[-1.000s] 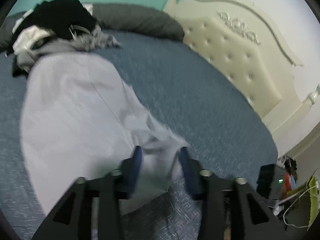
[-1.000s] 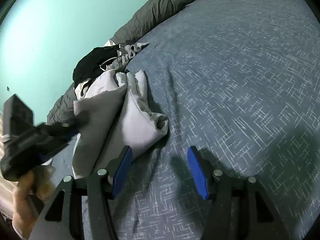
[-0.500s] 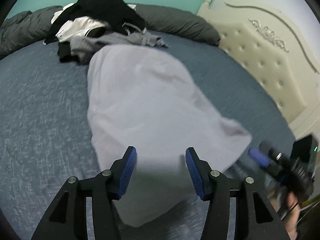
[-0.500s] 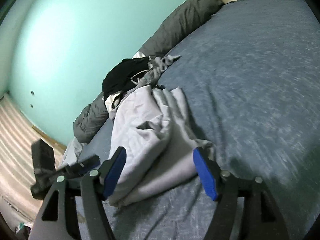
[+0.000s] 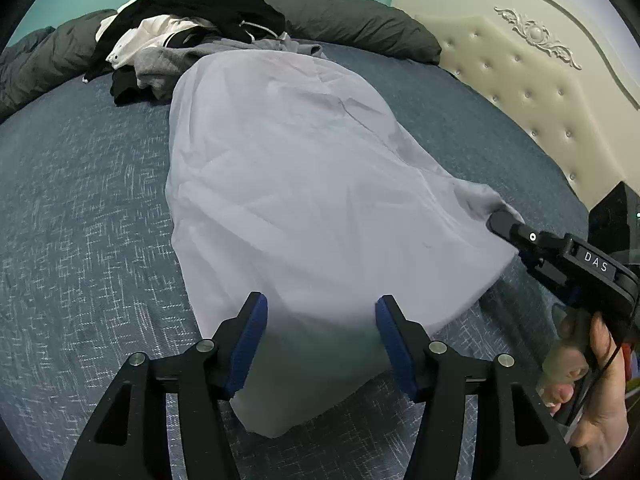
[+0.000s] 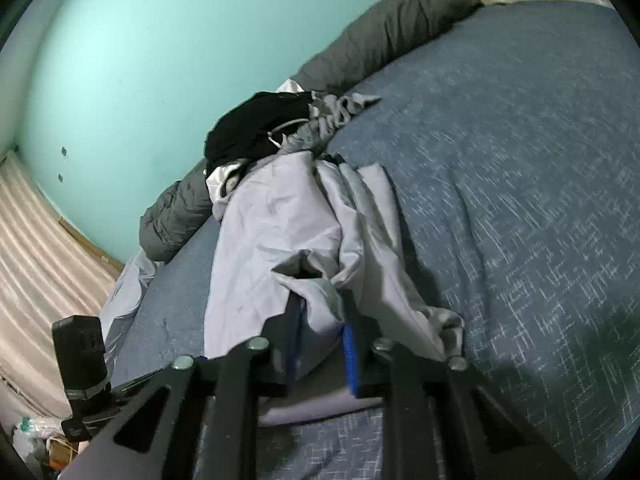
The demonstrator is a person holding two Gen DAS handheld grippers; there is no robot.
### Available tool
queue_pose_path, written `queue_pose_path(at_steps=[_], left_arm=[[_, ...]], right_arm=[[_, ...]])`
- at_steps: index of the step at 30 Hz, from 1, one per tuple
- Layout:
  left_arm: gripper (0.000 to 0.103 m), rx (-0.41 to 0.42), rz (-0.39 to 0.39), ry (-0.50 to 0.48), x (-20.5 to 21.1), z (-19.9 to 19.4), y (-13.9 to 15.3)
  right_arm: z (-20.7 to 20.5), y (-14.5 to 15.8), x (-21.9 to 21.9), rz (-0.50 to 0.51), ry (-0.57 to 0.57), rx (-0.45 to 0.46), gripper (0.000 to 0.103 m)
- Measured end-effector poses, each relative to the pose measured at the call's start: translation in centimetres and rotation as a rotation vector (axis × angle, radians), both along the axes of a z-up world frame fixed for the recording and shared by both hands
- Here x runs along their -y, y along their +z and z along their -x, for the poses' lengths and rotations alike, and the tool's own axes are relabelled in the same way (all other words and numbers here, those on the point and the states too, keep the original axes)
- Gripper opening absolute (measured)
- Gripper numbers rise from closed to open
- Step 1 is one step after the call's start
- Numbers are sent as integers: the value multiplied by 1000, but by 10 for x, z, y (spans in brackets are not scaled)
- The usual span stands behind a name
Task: Fold clothes
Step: 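Hold the jacket bundle with the left gripper while the right gripper pinches its side edge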
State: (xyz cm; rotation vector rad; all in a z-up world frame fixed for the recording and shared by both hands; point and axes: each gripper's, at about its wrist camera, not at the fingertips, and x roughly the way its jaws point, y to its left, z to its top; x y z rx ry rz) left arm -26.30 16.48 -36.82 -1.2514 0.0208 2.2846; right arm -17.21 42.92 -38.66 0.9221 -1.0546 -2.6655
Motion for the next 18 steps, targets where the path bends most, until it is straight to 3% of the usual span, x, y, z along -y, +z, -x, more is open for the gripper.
queue_pose_path(at_steps=[2,7,18], left_arm=[[61,-6,12,0,-2,-2,3],[61,-1,49,-14,-10,-7,4],[61,28,84,-23,-14,-9,-8]], right_arm=[[-2,-3,-4,39,-2,10,8],[-25,1,-4,-2,-30,26,7],[-21,-39,-16,69,-82,179,8]])
